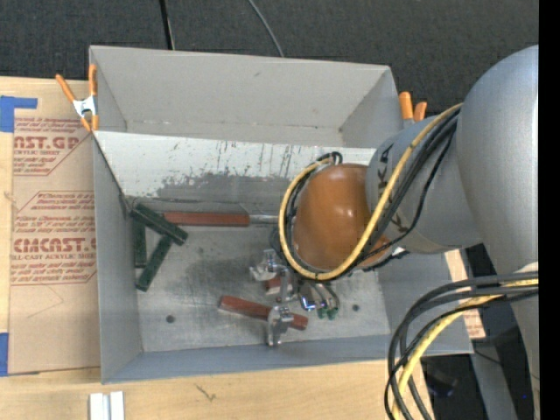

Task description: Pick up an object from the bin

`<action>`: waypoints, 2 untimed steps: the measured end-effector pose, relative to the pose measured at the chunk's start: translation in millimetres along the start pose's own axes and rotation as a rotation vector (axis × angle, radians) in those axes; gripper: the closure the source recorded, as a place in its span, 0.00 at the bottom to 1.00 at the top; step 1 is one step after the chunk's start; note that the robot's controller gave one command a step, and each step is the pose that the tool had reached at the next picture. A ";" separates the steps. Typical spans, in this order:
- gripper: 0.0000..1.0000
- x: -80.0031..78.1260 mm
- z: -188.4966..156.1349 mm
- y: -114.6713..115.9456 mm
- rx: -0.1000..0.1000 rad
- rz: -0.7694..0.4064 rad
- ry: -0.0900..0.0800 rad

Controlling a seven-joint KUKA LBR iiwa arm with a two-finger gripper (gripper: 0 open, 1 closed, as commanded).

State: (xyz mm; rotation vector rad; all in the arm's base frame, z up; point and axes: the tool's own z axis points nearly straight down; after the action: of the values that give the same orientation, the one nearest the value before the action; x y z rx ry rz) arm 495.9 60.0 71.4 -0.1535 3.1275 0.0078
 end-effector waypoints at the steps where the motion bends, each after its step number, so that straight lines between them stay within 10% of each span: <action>1: 1.00 8.3 -4.8 16.5 0.003 0.056 -0.006; 2: 1.00 8.3 -4.8 16.5 0.003 0.056 -0.006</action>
Offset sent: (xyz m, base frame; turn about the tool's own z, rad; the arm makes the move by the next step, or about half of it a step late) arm 0.0000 0.0000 0.0000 0.0000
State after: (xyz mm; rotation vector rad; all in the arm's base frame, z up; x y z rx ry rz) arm 485.9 75.5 76.2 -0.0662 3.1246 0.0038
